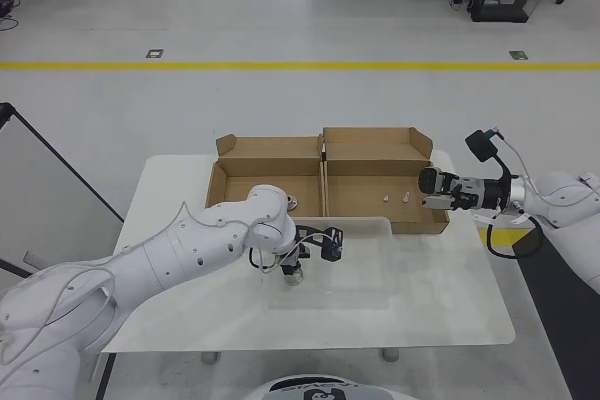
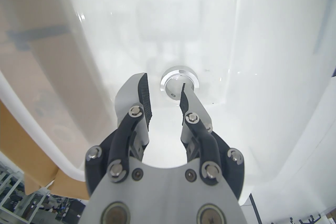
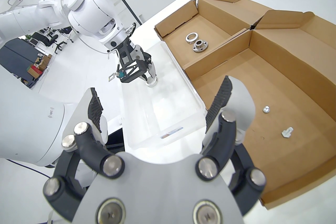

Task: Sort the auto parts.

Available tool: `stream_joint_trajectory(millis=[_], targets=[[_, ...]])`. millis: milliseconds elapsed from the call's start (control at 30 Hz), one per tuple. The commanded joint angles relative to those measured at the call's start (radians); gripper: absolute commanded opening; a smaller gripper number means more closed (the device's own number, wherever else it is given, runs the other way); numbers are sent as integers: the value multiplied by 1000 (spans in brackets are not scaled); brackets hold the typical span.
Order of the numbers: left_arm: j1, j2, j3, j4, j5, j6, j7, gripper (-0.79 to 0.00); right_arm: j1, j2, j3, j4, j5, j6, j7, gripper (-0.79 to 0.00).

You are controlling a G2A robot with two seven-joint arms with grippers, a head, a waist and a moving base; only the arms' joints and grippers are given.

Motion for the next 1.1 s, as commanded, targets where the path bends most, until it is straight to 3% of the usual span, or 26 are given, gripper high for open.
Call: stream_joint_trajectory(millis=[0, 400, 1067], targets=[[7, -5, 0, 10, 19, -4, 4, -462, 0, 0, 0, 0, 0, 0, 0, 0], [29, -25, 0, 58, 75, -21, 21, -471, 0, 0, 0, 0, 0, 0, 0, 0], [47, -37, 0, 94, 106, -35, 35, -560, 0, 0, 0, 0, 0, 0, 0, 0]])
